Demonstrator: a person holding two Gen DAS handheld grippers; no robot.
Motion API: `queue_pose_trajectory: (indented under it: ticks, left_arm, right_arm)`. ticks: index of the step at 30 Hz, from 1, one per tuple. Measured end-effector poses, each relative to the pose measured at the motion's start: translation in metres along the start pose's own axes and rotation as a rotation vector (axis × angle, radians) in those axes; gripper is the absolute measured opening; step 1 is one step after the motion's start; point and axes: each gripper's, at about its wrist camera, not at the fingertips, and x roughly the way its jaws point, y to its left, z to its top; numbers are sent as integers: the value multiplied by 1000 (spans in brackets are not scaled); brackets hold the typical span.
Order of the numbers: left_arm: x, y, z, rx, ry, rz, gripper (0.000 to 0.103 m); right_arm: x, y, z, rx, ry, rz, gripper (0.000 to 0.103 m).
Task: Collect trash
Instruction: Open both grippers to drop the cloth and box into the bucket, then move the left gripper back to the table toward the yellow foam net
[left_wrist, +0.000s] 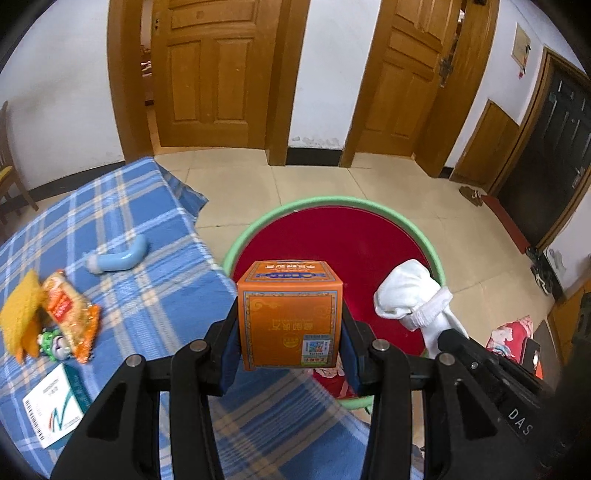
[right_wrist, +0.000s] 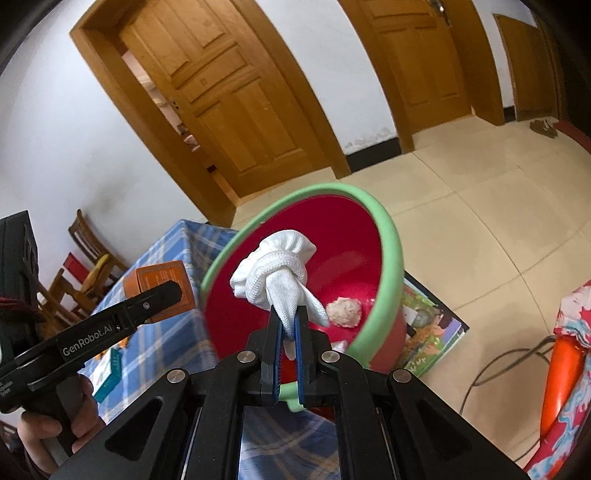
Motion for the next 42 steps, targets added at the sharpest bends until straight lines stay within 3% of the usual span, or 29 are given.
queue_pose_trajectory:
  ticks: [7,11,14,17,21,28,32,38,42]
  left_arm:
    - [14,-7,0,9,16,-6,46]
    - [17,-6,1,-1,21,-3,55]
    - [16,-5,1,-4,20,-3,56]
    - [13,-3,1,-13,19,-4,57]
    - [4,1,-1,-26,6,-1,57]
    - [-15,14,-5,-52,-17,20,57]
    - [-25,24,-9,-67,-23,40,57]
    - [-40,44,-13,-104,-39,70,57]
    - [-51,60,-15,-122,-56,98,57]
  right_arm:
    - [7,-14,0,30,12,-16,8]
    - [9,-14,0,34,17,-5,8]
    - [9,-13,-1,29,14,1,10]
    - [6,-12,0,27,7,-1,15]
    - [2,-9,0,29,-9,-1,31]
    - [-1,2,-2,14,-9,24,35]
    - [-4,7,-5,15,-12,29,43]
    - [-9,19,-6,4,-10,39,46]
    - [-15,31,-5,-19,-26,46,53]
